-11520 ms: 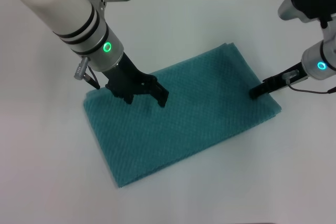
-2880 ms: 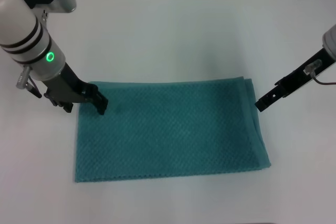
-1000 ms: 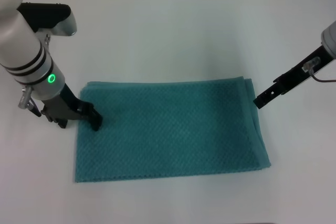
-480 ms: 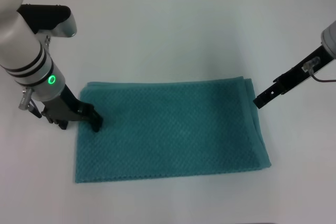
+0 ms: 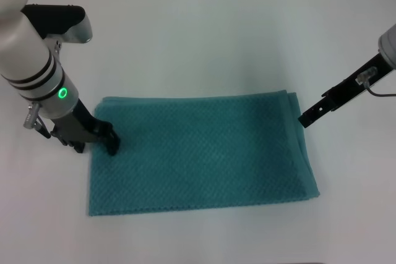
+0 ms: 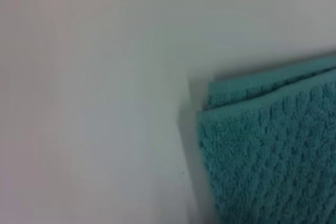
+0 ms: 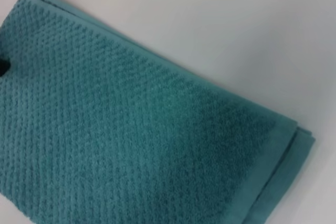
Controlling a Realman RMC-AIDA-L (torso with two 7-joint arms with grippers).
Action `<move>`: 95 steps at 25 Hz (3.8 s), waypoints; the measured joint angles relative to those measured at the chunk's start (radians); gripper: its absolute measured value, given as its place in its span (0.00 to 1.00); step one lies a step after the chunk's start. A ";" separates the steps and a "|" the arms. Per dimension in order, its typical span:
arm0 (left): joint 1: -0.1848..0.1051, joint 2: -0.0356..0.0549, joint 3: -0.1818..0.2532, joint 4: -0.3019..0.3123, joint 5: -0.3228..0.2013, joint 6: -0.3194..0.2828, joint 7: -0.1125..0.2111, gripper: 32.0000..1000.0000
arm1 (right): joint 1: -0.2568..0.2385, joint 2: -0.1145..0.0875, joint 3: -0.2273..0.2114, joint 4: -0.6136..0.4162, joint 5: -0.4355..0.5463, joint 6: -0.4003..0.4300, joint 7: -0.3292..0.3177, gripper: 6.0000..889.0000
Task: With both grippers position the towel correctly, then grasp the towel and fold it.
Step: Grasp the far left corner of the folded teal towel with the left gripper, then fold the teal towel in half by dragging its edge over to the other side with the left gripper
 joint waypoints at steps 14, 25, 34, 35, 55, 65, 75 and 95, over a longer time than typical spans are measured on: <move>-0.004 0.0013 0.000 0.006 0.000 0.015 0.001 0.46 | -0.001 0.000 0.000 0.000 0.000 0.000 0.000 0.96; -0.006 0.0017 0.012 0.007 0.002 0.017 0.001 0.07 | -0.002 0.000 0.000 0.000 0.000 0.002 0.000 0.96; -0.005 0.0072 0.026 0.019 0.011 0.017 0.002 0.06 | -0.010 0.000 0.000 0.001 0.000 0.011 0.000 0.96; -0.005 0.0081 0.026 0.022 0.012 0.019 0.002 0.06 | -0.012 0.000 0.000 0.001 0.000 0.011 0.000 0.96; 0.047 0.0734 0.051 0.094 0.031 0.039 0.002 0.04 | -0.016 0.000 0.006 0.003 0.000 0.012 0.000 0.96; 0.081 0.1072 0.051 0.114 0.031 0.050 0.001 0.04 | -0.015 0.000 0.025 0.008 0.000 0.012 -0.005 0.96; 0.062 0.0897 0.049 0.166 0.029 0.116 0.004 0.04 | -0.021 0.000 0.025 0.009 0.000 0.020 -0.010 0.96; 0.093 0.0107 0.323 0.247 -0.870 -0.117 0.187 0.04 | -0.033 -0.016 0.025 0.009 0.013 0.041 -0.012 0.96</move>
